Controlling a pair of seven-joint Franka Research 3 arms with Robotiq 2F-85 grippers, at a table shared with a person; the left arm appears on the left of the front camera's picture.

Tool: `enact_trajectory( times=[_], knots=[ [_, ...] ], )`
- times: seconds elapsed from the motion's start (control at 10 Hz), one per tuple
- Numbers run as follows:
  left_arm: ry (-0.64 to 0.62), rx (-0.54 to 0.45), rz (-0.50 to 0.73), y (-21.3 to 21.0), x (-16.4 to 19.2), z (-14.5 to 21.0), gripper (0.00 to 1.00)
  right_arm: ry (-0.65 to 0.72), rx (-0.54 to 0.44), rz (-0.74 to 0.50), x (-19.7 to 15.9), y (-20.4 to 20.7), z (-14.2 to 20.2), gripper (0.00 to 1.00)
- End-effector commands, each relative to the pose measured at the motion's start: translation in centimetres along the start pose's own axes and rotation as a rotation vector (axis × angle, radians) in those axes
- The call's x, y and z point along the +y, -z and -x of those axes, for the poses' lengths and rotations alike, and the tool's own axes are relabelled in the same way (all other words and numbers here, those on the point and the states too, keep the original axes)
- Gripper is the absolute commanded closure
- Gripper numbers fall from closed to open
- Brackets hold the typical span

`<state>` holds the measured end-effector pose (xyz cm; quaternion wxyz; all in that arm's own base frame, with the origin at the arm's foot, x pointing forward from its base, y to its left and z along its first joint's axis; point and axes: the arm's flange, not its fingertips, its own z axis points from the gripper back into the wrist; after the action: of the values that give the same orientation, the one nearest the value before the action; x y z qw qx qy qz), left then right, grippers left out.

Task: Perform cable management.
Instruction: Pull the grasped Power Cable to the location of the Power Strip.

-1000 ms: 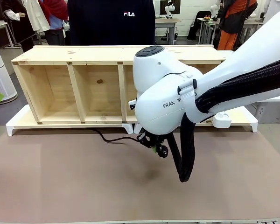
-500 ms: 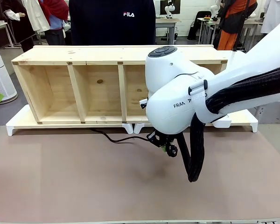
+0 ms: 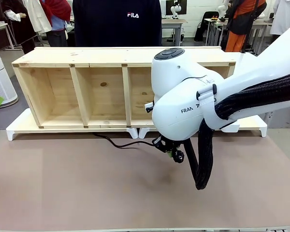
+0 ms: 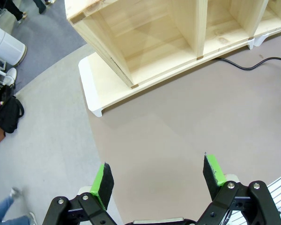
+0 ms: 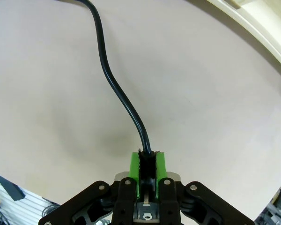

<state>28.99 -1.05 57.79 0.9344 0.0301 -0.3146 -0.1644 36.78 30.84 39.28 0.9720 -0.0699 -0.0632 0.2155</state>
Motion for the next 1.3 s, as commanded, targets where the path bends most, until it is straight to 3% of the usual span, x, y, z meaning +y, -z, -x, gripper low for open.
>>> enact_trajectory(
  times=[0.0,0.3,0.4,0.9,1.2],
  knots=[
    [-0.015,-0.004,0.0,0.0,0.0,0.0,0.0,0.002,-0.001,-0.001,-0.1,0.0,-0.1,1.0],
    [-0.015,-0.004,0.0,0.0,0.0,0.0,0.0,0.002,-0.001,-0.001,-0.1,0.0,-0.1,1.0],
    [-0.015,-0.004,0.0,0.0,0.0,0.0,0.0,0.0,0.0,0.0,0.0,0.0,0.0,0.84],
    [-0.015,-0.004,0.0,0.0,0.0,0.0,0.0,0.055,-0.034,0.044,-1.0,-3.4,4.9,0.84],
    [-0.015,-0.004,0.0,0.0,0.0,0.0,0.0,0.148,-0.03,0.063,-4.6,-3.8,7.1,0.84]
  ],
)
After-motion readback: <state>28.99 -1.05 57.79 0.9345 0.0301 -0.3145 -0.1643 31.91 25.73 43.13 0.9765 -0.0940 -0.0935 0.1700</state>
